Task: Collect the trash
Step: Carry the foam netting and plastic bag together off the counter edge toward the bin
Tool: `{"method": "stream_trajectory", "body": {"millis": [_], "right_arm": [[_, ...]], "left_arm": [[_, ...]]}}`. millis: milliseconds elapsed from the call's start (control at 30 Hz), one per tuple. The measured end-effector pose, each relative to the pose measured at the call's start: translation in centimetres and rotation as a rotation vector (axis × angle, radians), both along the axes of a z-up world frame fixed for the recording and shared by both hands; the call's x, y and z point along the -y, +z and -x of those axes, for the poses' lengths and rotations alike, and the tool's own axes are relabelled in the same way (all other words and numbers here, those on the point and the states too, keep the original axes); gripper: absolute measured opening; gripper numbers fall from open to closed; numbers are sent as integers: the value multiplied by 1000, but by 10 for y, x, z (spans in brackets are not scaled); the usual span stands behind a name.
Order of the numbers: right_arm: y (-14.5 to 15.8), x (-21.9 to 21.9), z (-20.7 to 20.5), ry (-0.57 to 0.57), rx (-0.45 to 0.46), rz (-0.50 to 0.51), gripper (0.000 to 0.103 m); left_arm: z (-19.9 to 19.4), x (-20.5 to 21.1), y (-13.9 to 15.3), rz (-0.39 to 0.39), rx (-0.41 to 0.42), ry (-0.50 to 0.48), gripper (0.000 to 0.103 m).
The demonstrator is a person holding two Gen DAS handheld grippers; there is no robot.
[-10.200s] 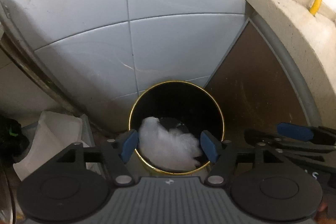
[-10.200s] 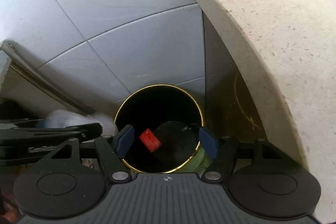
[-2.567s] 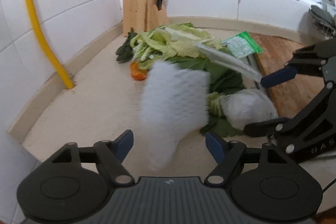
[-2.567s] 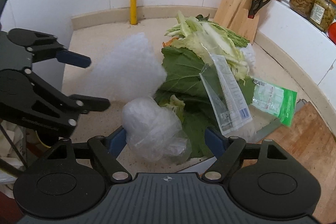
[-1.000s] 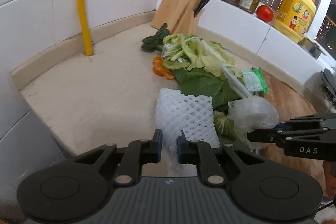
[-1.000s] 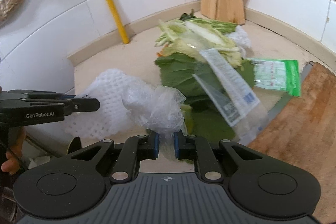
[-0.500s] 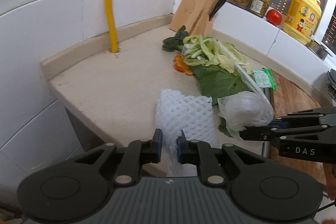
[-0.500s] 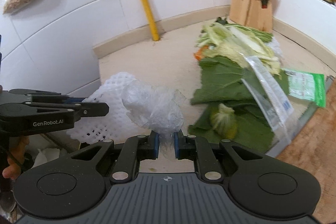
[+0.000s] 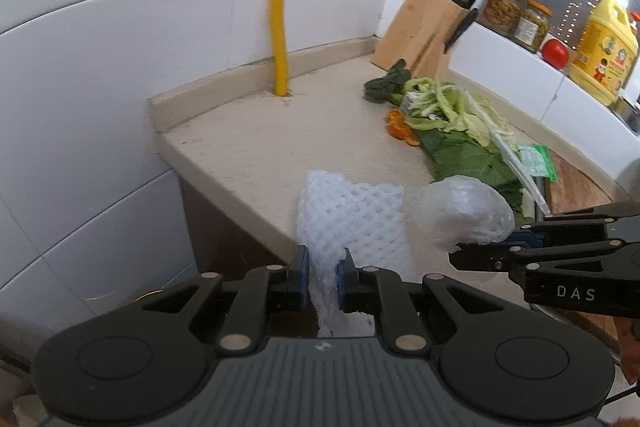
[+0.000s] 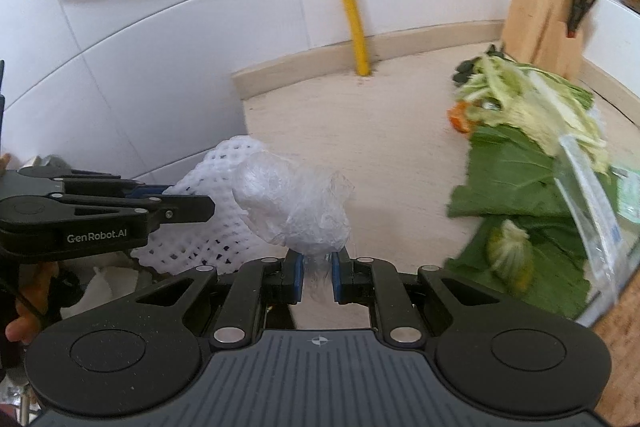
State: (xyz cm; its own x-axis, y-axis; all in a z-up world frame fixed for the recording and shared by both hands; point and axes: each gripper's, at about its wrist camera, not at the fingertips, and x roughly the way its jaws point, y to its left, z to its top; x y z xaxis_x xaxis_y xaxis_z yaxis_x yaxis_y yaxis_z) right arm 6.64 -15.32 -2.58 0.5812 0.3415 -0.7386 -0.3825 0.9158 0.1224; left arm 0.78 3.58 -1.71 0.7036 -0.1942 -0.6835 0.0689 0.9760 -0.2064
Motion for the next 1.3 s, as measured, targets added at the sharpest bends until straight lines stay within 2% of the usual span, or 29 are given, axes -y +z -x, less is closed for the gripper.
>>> {"method": "stream_trajectory", "body": {"millis": [800, 1300], "right_arm": [[-1, -75, 1, 128, -10, 1, 19], [-3, -101, 12, 144, 14, 9, 19]], "left_arm": [[39, -64, 0, 3, 14, 102, 10], [53, -85, -8, 3, 42, 153, 10]]}}
